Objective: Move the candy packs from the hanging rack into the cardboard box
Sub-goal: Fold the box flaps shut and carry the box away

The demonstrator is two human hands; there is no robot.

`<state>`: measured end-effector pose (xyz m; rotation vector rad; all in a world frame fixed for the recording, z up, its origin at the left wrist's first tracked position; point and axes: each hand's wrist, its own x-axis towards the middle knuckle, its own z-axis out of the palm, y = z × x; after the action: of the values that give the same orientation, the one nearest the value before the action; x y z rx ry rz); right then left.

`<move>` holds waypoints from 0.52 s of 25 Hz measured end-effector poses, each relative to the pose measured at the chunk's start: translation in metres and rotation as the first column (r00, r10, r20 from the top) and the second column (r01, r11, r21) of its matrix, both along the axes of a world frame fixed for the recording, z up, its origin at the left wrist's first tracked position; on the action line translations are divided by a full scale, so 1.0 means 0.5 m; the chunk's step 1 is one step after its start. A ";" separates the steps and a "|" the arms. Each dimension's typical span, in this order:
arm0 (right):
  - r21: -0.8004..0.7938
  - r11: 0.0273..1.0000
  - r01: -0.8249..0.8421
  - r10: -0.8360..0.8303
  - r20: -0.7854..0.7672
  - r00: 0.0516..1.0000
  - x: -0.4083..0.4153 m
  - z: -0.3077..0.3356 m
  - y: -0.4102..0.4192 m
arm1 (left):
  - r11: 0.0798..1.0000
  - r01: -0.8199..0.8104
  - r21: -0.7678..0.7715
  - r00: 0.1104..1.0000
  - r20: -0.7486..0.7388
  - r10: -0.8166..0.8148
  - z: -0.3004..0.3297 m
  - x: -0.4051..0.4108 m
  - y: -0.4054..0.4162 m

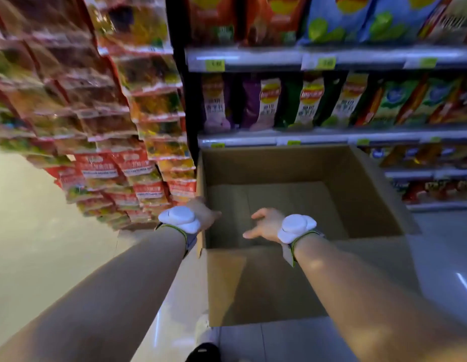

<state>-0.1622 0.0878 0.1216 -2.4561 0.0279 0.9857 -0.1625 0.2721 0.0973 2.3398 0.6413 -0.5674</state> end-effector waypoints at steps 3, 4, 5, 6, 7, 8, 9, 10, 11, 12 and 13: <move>-0.033 0.995 -0.096 0.090 -0.142 0.986 -0.002 -0.078 0.016 | 0.998 0.042 0.041 0.996 -0.085 -0.039 -0.101 0.002 0.013; -0.054 0.988 -0.145 0.133 -0.181 0.974 -0.003 -0.099 0.024 | 0.999 0.040 -0.010 0.994 -0.098 -0.041 -0.122 0.005 0.014; -0.082 0.976 -0.200 0.177 -0.224 0.958 -0.003 -0.122 0.032 | 0.998 0.040 -0.048 0.993 -0.108 -0.045 -0.145 0.011 0.016; -0.112 0.959 -0.261 0.225 -0.261 0.939 -0.003 -0.143 0.039 | 0.997 0.038 -0.062 0.990 -0.134 -0.046 -0.170 0.016 0.021; -0.135 0.941 -0.311 0.265 -0.280 0.923 -0.003 -0.160 0.045 | 0.997 0.048 -0.058 0.989 -0.139 -0.056 -0.194 0.020 0.027; -0.147 0.930 -0.335 0.281 -0.302 0.911 0.002 -0.187 0.050 | 0.996 0.060 -0.062 0.985 -0.158 -0.069 -0.217 0.030 0.033; -0.156 0.923 -0.351 0.290 -0.315 0.904 0.007 -0.213 0.053 | 0.995 0.050 -0.082 0.984 -0.166 -0.063 -0.249 0.040 0.039; -0.164 0.912 -0.376 0.313 -0.316 0.896 0.009 -0.222 0.053 | 0.993 0.016 -0.120 0.985 -0.170 -0.037 -0.255 0.038 0.041; -0.165 0.901 -0.401 0.336 -0.319 0.886 0.011 -0.225 0.051 | 0.987 -0.011 -0.159 0.988 -0.157 -0.015 -0.256 0.037 0.038; -0.163 0.898 -0.408 0.343 -0.320 0.883 0.019 -0.234 0.051 | 0.979 -0.049 -0.196 0.984 -0.177 0.014 -0.263 0.044 0.037; -0.162 0.894 -0.418 0.357 -0.305 0.883 0.027 -0.237 0.051 | 0.977 -0.058 -0.205 0.985 -0.173 0.022 -0.279 0.048 0.038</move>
<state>-0.1489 0.1132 0.0030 -2.5650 -0.2949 1.5650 -0.1386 0.2909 -0.0423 2.0926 0.6706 -0.7834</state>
